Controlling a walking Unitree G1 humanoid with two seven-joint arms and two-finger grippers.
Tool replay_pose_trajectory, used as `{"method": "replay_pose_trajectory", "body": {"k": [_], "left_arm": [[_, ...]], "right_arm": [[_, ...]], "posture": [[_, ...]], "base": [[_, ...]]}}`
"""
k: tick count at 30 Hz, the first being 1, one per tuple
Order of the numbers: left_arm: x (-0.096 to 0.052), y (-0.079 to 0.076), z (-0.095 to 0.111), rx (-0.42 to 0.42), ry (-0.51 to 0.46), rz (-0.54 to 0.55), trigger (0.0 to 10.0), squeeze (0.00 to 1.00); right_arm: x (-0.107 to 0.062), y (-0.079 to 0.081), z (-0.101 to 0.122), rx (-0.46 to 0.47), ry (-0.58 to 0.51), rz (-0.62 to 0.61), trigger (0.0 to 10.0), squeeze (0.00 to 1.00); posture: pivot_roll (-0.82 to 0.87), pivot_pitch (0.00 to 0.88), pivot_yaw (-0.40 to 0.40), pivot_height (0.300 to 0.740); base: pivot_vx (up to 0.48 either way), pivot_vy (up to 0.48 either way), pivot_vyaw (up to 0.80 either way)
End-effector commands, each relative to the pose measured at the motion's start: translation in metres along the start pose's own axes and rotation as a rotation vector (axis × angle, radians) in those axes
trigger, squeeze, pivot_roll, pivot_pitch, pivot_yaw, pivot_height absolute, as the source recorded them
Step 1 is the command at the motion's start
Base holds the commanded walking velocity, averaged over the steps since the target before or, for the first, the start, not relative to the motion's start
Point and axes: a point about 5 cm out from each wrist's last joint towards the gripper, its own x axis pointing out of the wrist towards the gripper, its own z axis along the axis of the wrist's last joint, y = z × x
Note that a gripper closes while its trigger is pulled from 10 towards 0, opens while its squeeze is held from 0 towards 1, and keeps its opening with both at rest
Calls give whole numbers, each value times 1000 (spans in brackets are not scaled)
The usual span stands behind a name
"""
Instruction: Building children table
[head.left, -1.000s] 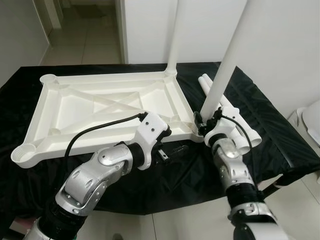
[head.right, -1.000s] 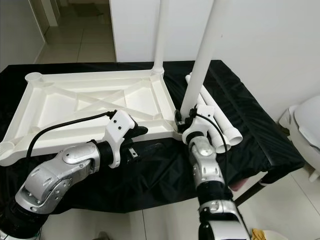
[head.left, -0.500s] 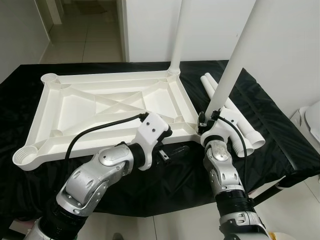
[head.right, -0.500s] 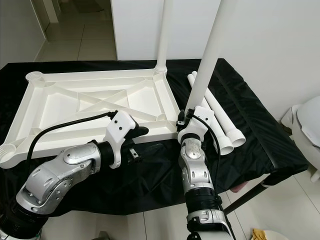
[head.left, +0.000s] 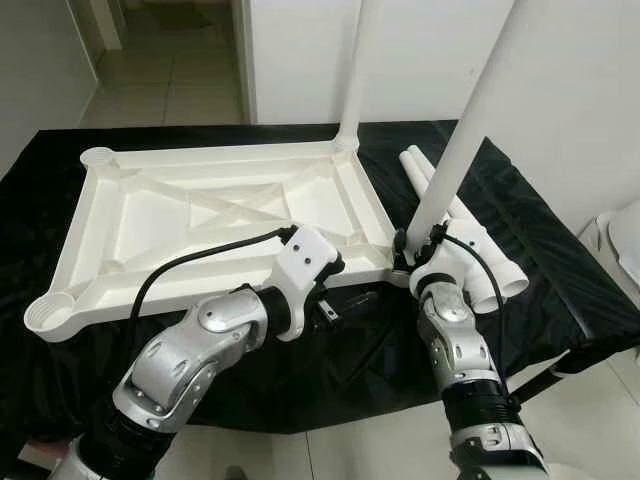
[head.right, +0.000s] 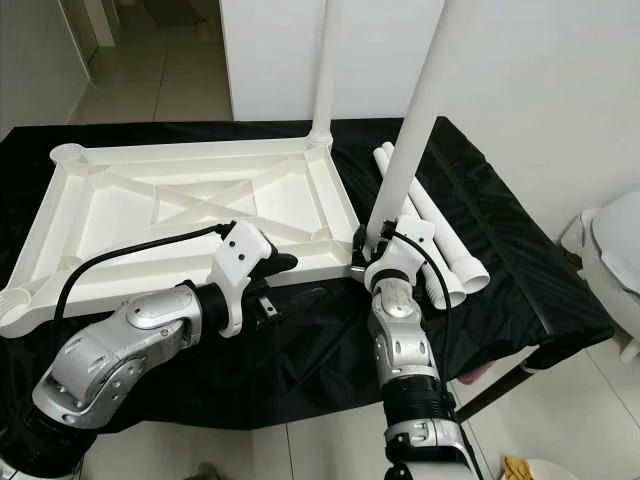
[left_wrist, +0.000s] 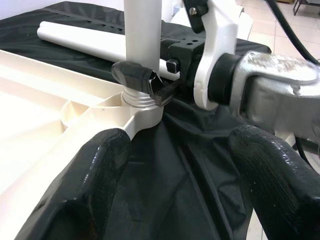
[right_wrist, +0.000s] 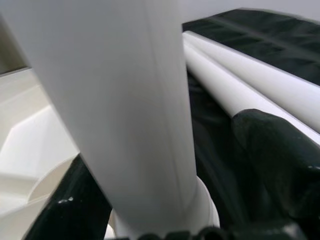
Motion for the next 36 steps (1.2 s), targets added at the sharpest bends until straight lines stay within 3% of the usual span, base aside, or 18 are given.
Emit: {"method": "replay_pose_trajectory", "body": {"k": [1, 3, 6, 10, 14, 20, 21, 24, 25, 36], "left_arm": [[-1, -3, 1, 0, -1, -52, 10000, 0], [-1, -3, 1, 0, -1, -52, 10000, 0], [-1, -1, 2, 5, 0, -49, 10000, 0], [-1, -1, 2, 6, -1, -48, 10000, 0], [-1, 0, 3, 12, -2, -48, 10000, 0], [-1, 1, 4, 15, -1, -50, 10000, 0], [-2, 1, 4, 16, -1, -49, 10000, 0], [-2, 2, 4, 16, -1, -49, 10000, 0], [-2, 2, 5, 18, 0, -49, 10000, 0], [-4, 0, 5, 17, 4, -49, 10000, 0]], "right_arm": [[4, -13, -6, 21, 34, 32, 10000, 0], [4, -13, -6, 21, 34, 32, 10000, 0], [13, -18, 2, 4, 24, 228, 10000, 0], [15, -20, 5, -19, 17, 308, 10000, 0], [16, -26, 8, -150, 2, 513, 10000, 0], [21, -31, 9, -205, 27, 610, 10000, 0], [22, -31, 9, -226, 33, 641, 8667, 0], [22, -31, 8, -241, 37, 663, 8667, 0], [21, -30, 6, -252, 59, 731, 0, 0], [17, -32, -4, -243, 88, 830, 0, 0]], "posture": [[-25, 12, -25, 740], [-25, 12, -25, 740], [-25, 11, -20, 740], [-24, 11, -20, 740], [-24, 8, -14, 740], [-23, 8, -7, 740], [-22, 7, -5, 740], [-22, 7, -5, 740], [-16, 9, -3, 740], [-12, 17, -3, 740]], "base": [[0, 0, 0], [0, 0, 0], [0, 0, 0], [0, 0, 0], [0, 0, 0], [0, 0, 0], [0, 0, 0], [0, 0, 0], [0, 0, 0], [0, 0, 0]]}}
